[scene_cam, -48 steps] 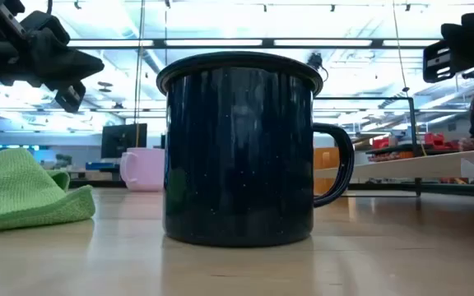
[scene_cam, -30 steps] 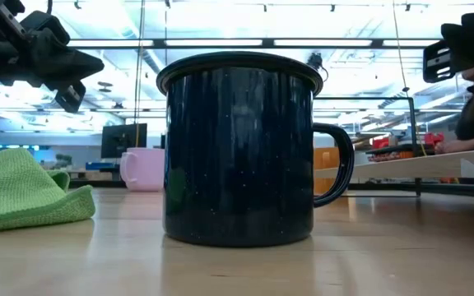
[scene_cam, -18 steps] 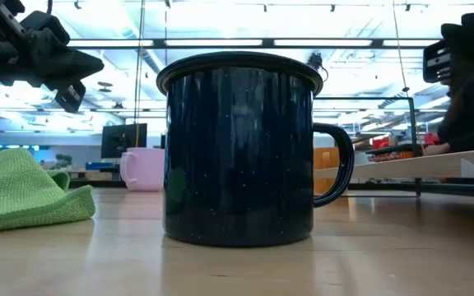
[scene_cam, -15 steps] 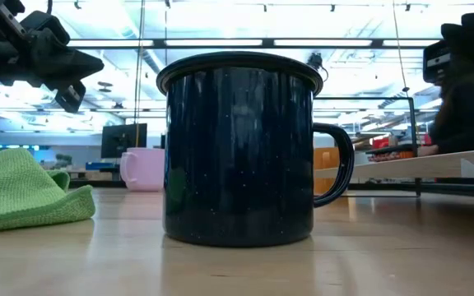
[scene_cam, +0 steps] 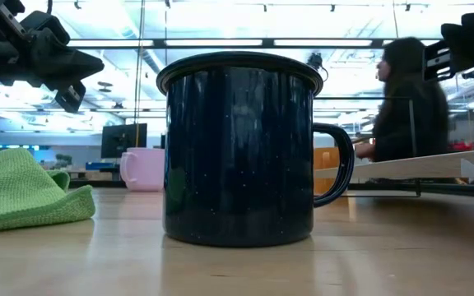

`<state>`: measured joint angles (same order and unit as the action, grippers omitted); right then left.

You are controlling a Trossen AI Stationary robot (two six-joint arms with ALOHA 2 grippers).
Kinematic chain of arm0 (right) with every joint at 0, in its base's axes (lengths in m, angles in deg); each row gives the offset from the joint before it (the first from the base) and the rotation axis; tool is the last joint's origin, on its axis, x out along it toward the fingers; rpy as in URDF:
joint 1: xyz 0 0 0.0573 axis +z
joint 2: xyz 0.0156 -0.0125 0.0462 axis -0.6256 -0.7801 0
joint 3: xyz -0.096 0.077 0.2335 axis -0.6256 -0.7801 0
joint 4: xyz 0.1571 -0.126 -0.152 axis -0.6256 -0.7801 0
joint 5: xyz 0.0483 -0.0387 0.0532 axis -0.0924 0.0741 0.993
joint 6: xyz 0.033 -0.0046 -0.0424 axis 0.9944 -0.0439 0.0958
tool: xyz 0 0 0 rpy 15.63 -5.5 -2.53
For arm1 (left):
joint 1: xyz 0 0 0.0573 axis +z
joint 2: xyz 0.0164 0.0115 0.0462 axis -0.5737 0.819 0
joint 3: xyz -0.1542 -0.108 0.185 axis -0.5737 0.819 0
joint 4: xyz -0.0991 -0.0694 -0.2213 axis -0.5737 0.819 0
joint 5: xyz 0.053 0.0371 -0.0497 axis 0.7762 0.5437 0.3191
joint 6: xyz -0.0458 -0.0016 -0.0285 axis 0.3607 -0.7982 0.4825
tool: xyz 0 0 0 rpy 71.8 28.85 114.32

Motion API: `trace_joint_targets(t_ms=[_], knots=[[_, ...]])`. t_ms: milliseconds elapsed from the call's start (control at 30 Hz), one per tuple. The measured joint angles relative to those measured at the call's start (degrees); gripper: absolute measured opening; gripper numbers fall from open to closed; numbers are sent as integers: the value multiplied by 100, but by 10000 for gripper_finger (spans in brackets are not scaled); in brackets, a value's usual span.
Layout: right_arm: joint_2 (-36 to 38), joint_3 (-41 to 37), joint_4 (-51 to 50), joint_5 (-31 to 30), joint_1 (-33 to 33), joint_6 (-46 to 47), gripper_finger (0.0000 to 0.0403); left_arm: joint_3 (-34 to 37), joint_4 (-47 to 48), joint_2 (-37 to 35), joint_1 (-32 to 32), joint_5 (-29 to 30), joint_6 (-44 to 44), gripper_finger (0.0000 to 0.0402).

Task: Stack small to large cups/mugs on shelf

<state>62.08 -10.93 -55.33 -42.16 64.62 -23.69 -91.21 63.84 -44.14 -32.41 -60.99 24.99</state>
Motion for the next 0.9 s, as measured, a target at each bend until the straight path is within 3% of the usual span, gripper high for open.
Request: trace_joint_targets(t_ms=[900], knots=[[2,0,-1,0,0,-2,97,0,-2,-1,-1,1,-1,29]])
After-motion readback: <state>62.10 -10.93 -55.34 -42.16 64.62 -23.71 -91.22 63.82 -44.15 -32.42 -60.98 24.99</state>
